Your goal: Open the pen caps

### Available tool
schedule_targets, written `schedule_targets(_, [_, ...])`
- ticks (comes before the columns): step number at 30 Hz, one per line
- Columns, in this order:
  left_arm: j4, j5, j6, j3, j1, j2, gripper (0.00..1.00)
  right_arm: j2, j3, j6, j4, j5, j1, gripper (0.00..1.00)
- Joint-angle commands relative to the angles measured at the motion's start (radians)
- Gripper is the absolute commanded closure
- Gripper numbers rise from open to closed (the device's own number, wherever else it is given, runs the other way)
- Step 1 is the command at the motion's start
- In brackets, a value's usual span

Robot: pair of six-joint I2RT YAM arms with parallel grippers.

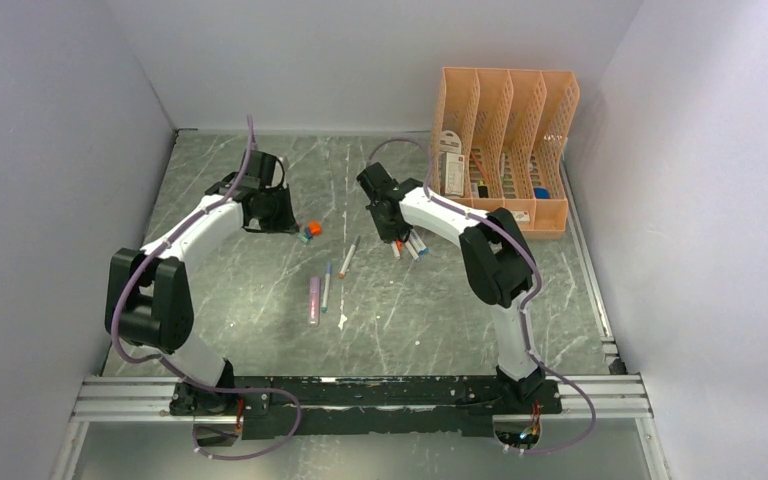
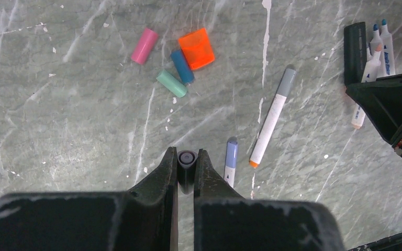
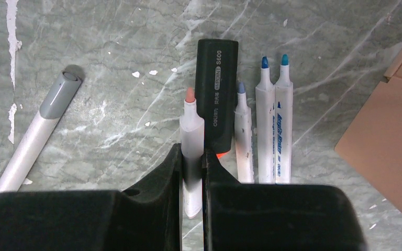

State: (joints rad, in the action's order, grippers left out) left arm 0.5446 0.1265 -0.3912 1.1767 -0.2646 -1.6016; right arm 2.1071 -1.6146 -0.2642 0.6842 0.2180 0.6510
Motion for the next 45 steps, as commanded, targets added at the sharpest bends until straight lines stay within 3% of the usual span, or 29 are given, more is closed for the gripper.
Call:
schedule_targets(1, [0.002,-0.018,0.02,-0.006,-0.001,-0.011,0.91,0.008,-0.025,0.015,0.019,0.023,-0.003,0.89])
schedule_targets(14, [-0.009,-0.034,0.024,0.022,-0.001,-0.084,0.91,-0.014,-0.008,0.011,0.009,0.015,-0.003,0.73])
schedule_targets(25, [0.031,-0.091,0.064,0.165,-0.001,-0.225,0.88,-0.169,0.091,-0.035,-0.002,-0.058,0.0,0.71])
schedule_targets(31, [0.035,-0.098,0.069,0.219,-0.001,-0.306,0.8,-0.261,0.193,-0.074,-0.039,-0.142,0.037,0.67])
schedule_targets(35, [0.027,-0.097,0.066,0.225,-0.001,-0.33,0.67,-0.291,0.223,-0.094,-0.048,-0.163,0.064,0.66])
schedule_targets(45, [0.04,-0.08,0.06,0.255,-0.001,-0.339,0.54,-0.245,0.179,-0.12,-0.058,-0.217,0.091,0.65])
